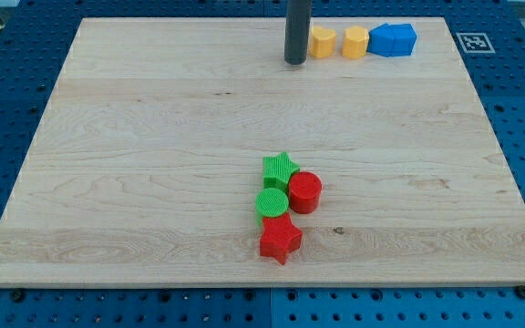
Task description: Push the red star into the red circle
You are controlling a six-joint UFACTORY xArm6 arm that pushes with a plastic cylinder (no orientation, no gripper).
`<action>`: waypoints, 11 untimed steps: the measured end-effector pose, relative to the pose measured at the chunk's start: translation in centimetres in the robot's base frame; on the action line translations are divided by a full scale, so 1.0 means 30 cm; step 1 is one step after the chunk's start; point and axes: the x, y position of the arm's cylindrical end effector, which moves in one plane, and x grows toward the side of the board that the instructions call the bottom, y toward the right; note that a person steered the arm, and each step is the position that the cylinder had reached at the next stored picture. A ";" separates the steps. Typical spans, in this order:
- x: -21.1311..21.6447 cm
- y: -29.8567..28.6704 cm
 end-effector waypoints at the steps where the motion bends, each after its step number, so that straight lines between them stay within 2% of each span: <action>1: 0.012 -0.205; 3: 0.179 -0.622; 4: 0.420 -0.701; 5: 0.684 -0.689; 6: 0.873 -0.688; 7: 1.073 -0.543; 8: 1.097 -0.470; 10: 1.094 0.021; 11: 1.046 0.195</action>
